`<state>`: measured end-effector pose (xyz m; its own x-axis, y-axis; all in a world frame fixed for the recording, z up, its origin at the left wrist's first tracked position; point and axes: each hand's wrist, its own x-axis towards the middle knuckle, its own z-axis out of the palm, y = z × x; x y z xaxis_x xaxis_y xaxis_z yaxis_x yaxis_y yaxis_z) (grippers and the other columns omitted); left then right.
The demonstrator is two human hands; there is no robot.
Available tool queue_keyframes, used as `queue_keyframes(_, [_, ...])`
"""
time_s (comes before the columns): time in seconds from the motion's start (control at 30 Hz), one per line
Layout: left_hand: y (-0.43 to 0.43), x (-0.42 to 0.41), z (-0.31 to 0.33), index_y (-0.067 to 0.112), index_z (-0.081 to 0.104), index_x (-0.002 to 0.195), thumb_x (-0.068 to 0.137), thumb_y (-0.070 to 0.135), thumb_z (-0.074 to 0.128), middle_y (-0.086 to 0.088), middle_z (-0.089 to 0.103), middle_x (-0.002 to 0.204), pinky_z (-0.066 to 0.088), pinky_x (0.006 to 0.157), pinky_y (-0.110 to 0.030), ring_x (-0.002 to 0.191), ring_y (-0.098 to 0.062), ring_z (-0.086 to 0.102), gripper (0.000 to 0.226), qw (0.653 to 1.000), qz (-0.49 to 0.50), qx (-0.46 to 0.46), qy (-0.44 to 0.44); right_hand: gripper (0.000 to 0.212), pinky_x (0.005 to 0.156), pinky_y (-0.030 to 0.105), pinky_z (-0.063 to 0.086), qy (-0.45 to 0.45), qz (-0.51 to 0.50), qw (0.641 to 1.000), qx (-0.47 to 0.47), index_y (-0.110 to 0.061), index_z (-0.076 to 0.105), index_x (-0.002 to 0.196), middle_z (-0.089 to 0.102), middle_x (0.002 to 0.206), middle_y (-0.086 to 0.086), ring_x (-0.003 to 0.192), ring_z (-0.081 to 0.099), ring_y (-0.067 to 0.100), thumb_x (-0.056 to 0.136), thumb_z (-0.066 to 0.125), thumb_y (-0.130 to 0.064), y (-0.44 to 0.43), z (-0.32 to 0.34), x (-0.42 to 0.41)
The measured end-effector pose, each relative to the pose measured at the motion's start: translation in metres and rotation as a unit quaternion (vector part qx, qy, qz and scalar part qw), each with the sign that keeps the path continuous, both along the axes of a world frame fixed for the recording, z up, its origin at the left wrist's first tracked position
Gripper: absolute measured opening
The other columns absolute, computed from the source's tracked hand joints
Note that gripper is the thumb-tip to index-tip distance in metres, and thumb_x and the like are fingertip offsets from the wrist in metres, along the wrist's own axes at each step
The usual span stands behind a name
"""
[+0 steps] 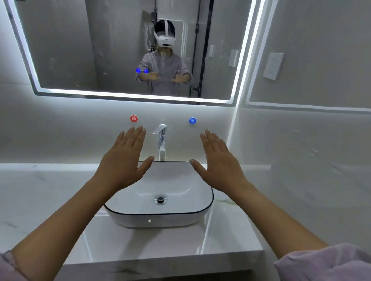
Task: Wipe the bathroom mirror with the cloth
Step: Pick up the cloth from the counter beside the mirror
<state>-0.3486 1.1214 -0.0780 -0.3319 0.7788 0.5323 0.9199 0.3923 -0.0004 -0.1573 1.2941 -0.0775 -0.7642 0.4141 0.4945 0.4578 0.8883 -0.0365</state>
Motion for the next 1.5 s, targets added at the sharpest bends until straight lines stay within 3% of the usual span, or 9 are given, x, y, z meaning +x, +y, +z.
queue_keyframes(0.77, [0.117,-0.184,-0.011,0.012,0.011,0.151,0.094,0.052,0.035,-0.004,0.009,0.159,-0.003,0.114,-0.028,0.147,-0.018,0.003,0.074,1.000,-0.015,0.002,-0.021,0.078,0.119,0.026,0.001,0.025,-0.017,0.999,-0.034,-0.014,0.005,0.152,0.001,0.161,0.002,0.148,-0.001,0.015,0.095,0.039,-0.053,0.110,-0.015,-0.192])
queue_keyframes(1.17, [0.157,-0.196,-0.025,0.011,0.005,0.151,0.095,0.052,0.032,-0.005,0.004,0.160,-0.004,0.116,-0.028,0.147,-0.018,-0.001,0.075,0.998,-0.028,-0.010,-0.050,0.076,0.119,0.028,0.001,0.001,-0.022,0.999,-0.041,-0.012,0.004,0.153,0.003,0.161,0.003,0.148,-0.001,0.016,0.096,0.040,-0.050,0.154,-0.024,-0.199])
queue_keyframes(1.5, [0.213,-0.167,-0.048,0.011,0.013,0.151,0.094,0.048,0.041,-0.003,0.012,0.159,-0.002,0.112,-0.025,0.147,-0.017,0.006,0.073,0.995,-0.034,0.001,-0.098,0.077,0.120,0.029,0.004,-0.020,-0.016,0.998,-0.062,-0.011,0.004,0.152,0.003,0.161,0.005,0.148,0.001,0.017,0.096,0.040,-0.050,0.211,-0.041,-0.177])
